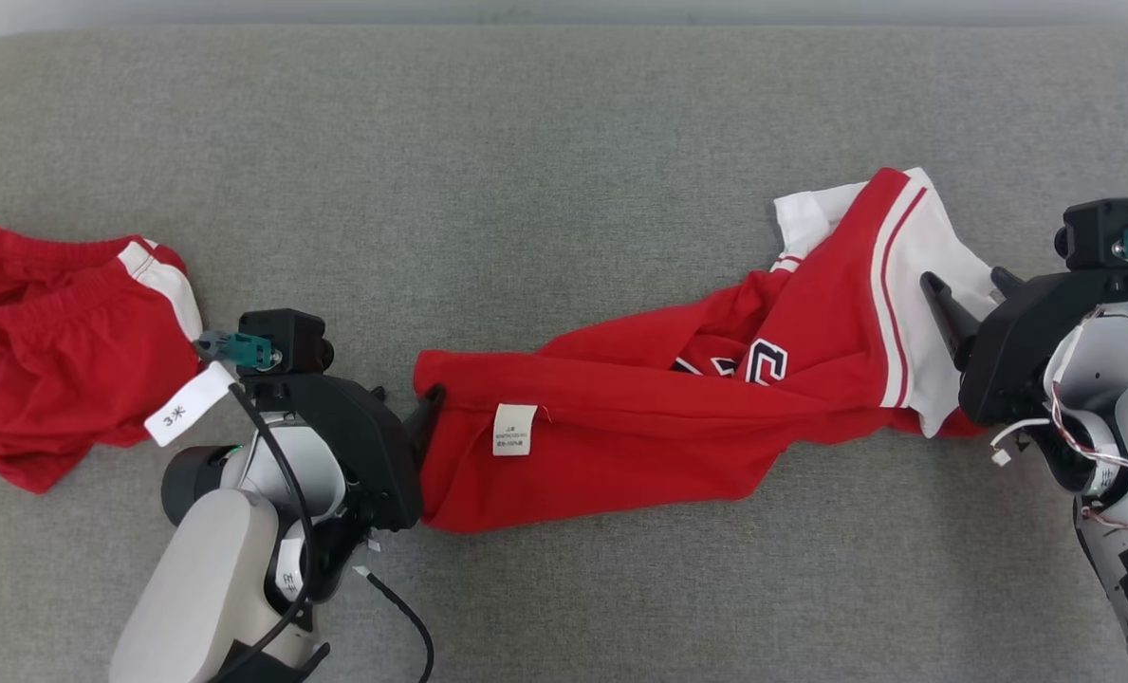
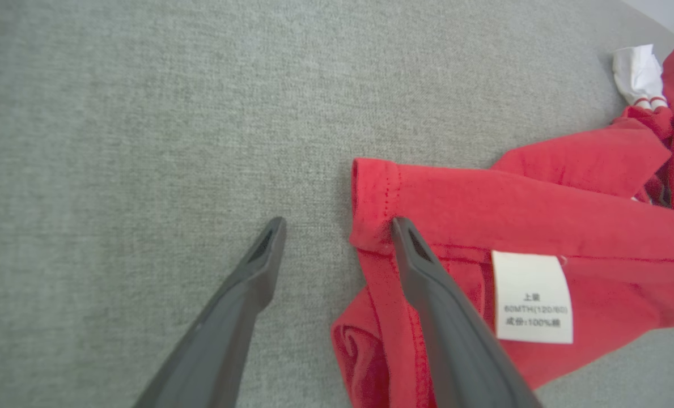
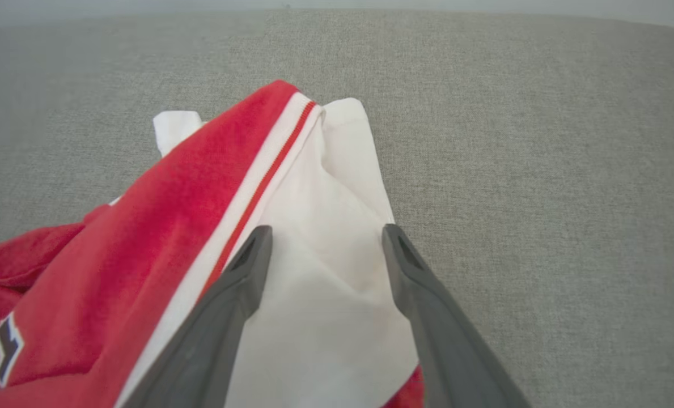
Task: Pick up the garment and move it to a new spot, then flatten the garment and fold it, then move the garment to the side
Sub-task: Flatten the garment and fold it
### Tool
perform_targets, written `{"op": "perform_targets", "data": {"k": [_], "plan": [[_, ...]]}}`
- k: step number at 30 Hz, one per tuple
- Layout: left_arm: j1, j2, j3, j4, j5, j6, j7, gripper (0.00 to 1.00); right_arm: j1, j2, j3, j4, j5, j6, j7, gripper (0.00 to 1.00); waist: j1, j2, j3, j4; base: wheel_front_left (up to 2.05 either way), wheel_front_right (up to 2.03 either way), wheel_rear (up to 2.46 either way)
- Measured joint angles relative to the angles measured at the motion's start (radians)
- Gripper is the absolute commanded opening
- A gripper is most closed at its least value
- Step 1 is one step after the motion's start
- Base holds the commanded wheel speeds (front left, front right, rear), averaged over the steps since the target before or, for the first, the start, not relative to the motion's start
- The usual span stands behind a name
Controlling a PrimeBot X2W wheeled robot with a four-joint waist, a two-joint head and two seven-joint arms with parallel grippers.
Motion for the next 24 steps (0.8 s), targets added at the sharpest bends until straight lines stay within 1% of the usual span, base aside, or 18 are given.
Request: {"op": "perform_targets", "data": {"k": [1,2,4,5,6,11,15,17,22,24], "plan": [[0.0,0.0,-0.002,0.0,-0.003,-0.004,0.002,0.86,-0.008,0.0,0.001,0.011,0.0,0.0,0.003,1.0,-0.0001,0.0,0.002,0.003,0.0,0.0,0.0],[0.0,-0.001,-0.005,-0.001,-0.004,-0.005,0.002,0.7,-0.012,-0.001,0.001,0.017,0.0,0.0,0.004,1.0,-0.0001,0.0,0.004,0.005,0.0,0.0,0.0],[-0.001,-0.005,-0.013,-0.005,-0.008,-0.022,0.004,0.35,-0.018,-0.002,0.001,0.035,0.0,0.007,0.012,1.0,-0.0001,0.0,0.005,0.007,0.0,0.0,0.0],[-0.001,-0.01,-0.02,-0.007,-0.013,-0.022,0.005,0.13,-0.022,-0.003,0.0,0.046,0.0,0.007,0.014,1.0,-0.0001,0.0,0.005,0.007,0.0,0.0,0.0],[-0.002,-0.014,-0.027,-0.007,-0.015,-0.03,0.007,0.0,-0.027,-0.006,-0.002,0.055,0.0,0.007,0.021,1.0,-0.0001,0.0,0.006,0.008,0.0,0.0,0.0],[-0.016,-0.026,-0.044,-0.017,-0.016,-0.041,0.017,0.0,-0.033,-0.027,-0.025,0.086,0.002,0.01,0.029,1.0,-0.0002,0.0,0.015,0.015,0.0,0.0,0.0],[-0.024,-0.026,-0.044,-0.017,-0.018,-0.047,0.017,0.0,-0.034,-0.005,-0.083,0.061,0.065,0.007,0.0,1.0,-0.0003,0.0,0.023,0.026,0.0,0.0,0.0],[-0.024,-0.026,-0.04,-0.015,-0.023,-0.047,0.017,0.0,-0.04,0.003,-0.096,0.059,0.087,0.007,-0.008,1.0,-0.0002,0.0,0.025,0.029,0.0,0.0,0.0],[-0.024,-0.026,-0.035,-0.009,-0.023,-0.047,0.016,0.0,-0.043,-0.016,-0.111,0.07,0.083,0.005,-0.019,1.0,-0.0003,-0.0001,0.022,0.03,0.0,0.0,0.0],[-0.024,-0.026,-0.035,-0.007,-0.023,-0.047,0.016,0.0,-0.042,-0.021,-0.114,0.081,0.077,-0.004,-0.021,1.0,-0.0002,0.0,0.021,0.03,0.0,0.0,0.0]]}}
